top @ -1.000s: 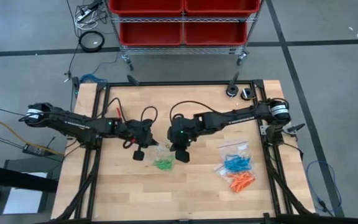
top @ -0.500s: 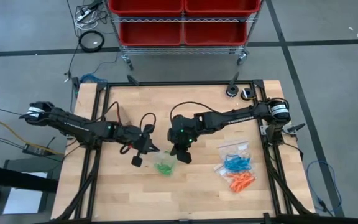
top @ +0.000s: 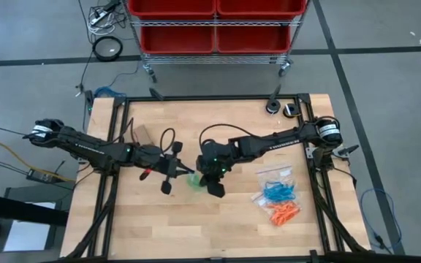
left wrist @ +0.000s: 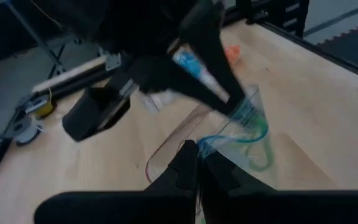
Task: Sort rubber bands
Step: Put the green rubber band into the transparent zip bag, then close the transparent zip bag
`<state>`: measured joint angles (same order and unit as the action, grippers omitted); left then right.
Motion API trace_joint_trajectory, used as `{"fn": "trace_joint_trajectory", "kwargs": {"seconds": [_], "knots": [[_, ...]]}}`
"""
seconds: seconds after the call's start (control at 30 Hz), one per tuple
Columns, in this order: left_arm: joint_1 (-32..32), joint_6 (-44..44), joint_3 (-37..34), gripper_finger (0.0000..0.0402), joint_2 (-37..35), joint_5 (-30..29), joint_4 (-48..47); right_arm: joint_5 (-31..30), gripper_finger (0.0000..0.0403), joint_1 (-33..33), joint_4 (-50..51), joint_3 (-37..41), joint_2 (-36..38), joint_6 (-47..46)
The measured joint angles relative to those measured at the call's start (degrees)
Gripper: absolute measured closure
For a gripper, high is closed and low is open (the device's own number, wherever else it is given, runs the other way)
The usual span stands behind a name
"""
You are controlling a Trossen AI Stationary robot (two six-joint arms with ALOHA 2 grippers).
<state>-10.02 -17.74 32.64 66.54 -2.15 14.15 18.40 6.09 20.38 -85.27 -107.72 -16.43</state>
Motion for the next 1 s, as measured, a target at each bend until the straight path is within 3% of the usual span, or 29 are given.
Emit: {"fn": "trace_joint_trajectory", "kwargs": {"seconds": [0.3, 0.57, 0.73, 1.0], "knots": [[0.0, 0.0, 0.0, 0.0392, 0.0, 0.0, 1.2, -3.7, 0.0376, 0.1, 0.4, 0.0, 0.0, 1.1], [0.0, 0.6, 0.0, 0.0392, 0.0, 0.0, -1.7, -8.8, 0.0300, -0.5, 12.2, -2.2, 3.1, 2.2], [0.0, 1.6, 0.0, 0.0392, 0.0, 0.0, -1.7, -11.4, 0.0260, -0.3, 10.8, -2.7, 6.8, 3.4], [0.0, 3.2, 0.0, 0.0392, 0.0, 0.0, -1.8, -20.8, 0.0254, 2.9, 13.7, -2.8, 11.1, 4.5]]}}
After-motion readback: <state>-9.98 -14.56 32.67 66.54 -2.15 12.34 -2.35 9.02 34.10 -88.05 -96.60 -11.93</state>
